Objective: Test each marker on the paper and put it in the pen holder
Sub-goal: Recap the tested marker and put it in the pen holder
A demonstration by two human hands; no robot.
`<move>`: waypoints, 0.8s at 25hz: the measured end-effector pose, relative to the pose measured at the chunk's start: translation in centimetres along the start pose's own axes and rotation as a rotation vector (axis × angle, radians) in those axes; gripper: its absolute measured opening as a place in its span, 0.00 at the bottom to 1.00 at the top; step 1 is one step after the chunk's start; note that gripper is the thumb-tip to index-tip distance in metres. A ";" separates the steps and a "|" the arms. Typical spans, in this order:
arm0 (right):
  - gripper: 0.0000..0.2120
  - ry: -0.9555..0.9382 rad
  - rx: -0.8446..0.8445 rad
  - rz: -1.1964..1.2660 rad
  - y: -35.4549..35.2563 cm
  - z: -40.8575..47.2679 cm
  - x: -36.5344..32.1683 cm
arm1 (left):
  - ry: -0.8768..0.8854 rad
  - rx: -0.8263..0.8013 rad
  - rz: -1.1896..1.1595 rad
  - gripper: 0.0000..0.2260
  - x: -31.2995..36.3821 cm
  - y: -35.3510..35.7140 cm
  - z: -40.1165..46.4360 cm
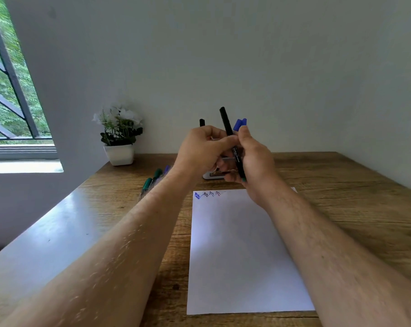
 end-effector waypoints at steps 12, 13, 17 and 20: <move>0.11 -0.102 0.071 -0.100 -1.5 0.7 -1.0 | 0.047 0.176 -0.113 0.03 0.0 -1.8 0.4; 0.11 -0.113 0.056 -0.147 -1.4 0.6 -1.0 | 0.041 0.185 -0.186 0.05 -0.1 -2.1 0.5; 0.08 -0.163 0.038 -0.316 -1.0 0.2 -1.1 | -0.047 0.138 -0.321 0.07 -0.9 -2.1 0.8; 0.14 -0.241 0.059 -0.451 -1.1 0.2 -1.7 | -0.094 0.129 -0.351 0.09 -1.4 -2.0 0.8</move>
Point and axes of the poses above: each hand's wrist, its own z-axis towards the middle knuckle, its own y-axis out of the palm, x = y × z, the point moved 8 cm from there along z, towards the middle knuckle, and after that the axes turned 15 degrees about z, right-handed, at the moved point
